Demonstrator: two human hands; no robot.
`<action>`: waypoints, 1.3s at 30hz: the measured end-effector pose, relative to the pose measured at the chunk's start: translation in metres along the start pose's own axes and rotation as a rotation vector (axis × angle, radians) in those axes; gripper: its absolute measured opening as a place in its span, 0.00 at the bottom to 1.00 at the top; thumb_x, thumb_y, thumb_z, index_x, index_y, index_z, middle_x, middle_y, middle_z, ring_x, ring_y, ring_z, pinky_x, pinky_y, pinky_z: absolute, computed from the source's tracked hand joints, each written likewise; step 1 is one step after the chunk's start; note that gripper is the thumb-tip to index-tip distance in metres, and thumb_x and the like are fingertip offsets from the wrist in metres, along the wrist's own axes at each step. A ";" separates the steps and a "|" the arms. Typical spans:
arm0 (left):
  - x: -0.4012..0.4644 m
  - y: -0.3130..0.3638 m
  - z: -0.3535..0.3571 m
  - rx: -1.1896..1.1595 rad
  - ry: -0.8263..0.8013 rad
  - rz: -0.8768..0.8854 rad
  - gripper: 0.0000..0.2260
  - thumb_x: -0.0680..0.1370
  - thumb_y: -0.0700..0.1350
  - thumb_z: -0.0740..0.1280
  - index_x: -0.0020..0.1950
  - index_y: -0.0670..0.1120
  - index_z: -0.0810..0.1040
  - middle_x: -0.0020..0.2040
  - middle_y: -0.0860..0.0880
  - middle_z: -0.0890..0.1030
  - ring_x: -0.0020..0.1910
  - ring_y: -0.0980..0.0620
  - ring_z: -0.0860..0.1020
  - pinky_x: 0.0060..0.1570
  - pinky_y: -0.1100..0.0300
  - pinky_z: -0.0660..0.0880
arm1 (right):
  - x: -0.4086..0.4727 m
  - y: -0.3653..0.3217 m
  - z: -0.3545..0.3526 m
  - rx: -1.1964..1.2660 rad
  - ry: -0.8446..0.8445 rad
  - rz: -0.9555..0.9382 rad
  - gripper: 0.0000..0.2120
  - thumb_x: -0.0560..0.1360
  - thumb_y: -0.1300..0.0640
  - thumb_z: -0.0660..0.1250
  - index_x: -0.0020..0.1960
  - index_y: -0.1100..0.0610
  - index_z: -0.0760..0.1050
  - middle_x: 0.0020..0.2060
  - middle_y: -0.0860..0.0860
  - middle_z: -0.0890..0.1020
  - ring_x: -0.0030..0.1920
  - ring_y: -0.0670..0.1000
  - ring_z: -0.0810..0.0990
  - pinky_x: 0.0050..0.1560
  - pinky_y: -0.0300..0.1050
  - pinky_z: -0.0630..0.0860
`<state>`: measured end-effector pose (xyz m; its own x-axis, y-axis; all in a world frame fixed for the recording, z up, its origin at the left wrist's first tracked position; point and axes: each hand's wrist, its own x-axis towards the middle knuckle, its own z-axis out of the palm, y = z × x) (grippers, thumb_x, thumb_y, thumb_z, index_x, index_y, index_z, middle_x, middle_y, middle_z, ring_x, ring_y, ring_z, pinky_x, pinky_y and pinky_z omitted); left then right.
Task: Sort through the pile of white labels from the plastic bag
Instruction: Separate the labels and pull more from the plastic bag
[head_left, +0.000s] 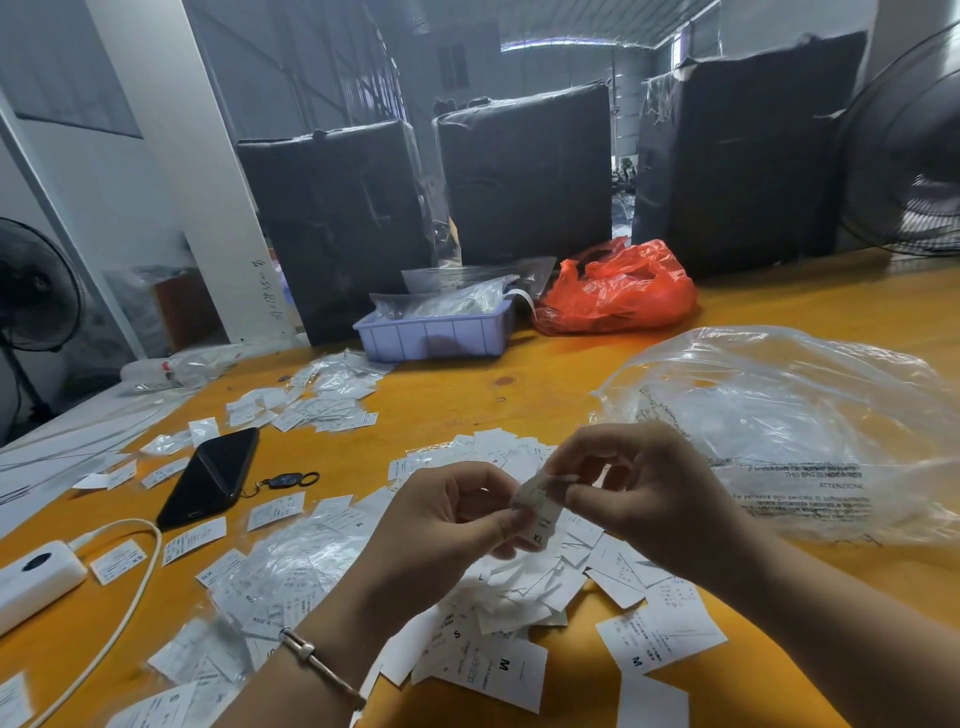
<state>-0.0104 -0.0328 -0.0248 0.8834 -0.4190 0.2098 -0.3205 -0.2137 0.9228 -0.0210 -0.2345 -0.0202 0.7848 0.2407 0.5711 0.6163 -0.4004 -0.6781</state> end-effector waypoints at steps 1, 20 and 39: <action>0.000 -0.001 0.000 0.007 -0.001 -0.002 0.06 0.74 0.39 0.72 0.49 0.38 0.81 0.44 0.42 0.86 0.44 0.44 0.85 0.42 0.58 0.80 | 0.000 0.001 0.001 -0.019 -0.010 0.002 0.11 0.70 0.66 0.72 0.42 0.50 0.82 0.34 0.44 0.82 0.35 0.45 0.79 0.32 0.38 0.76; 0.001 0.001 -0.003 -0.067 0.063 -0.017 0.05 0.74 0.38 0.71 0.50 0.41 0.81 0.44 0.43 0.87 0.45 0.44 0.86 0.41 0.60 0.81 | 0.003 0.006 -0.004 -0.102 0.048 0.018 0.07 0.74 0.55 0.69 0.40 0.56 0.83 0.40 0.45 0.81 0.40 0.45 0.79 0.36 0.43 0.76; 0.002 -0.016 -0.046 0.641 0.498 -0.328 0.14 0.75 0.44 0.65 0.29 0.48 0.69 0.25 0.52 0.66 0.28 0.50 0.63 0.33 0.56 0.60 | 0.008 0.059 -0.052 -1.094 0.107 0.637 0.06 0.75 0.57 0.65 0.47 0.52 0.81 0.48 0.50 0.79 0.55 0.55 0.73 0.54 0.50 0.67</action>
<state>0.0127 0.0099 -0.0248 0.9635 0.1524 0.2203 -0.0223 -0.7737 0.6331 0.0186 -0.3023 -0.0314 0.8805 -0.3146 0.3546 -0.2828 -0.9490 -0.1397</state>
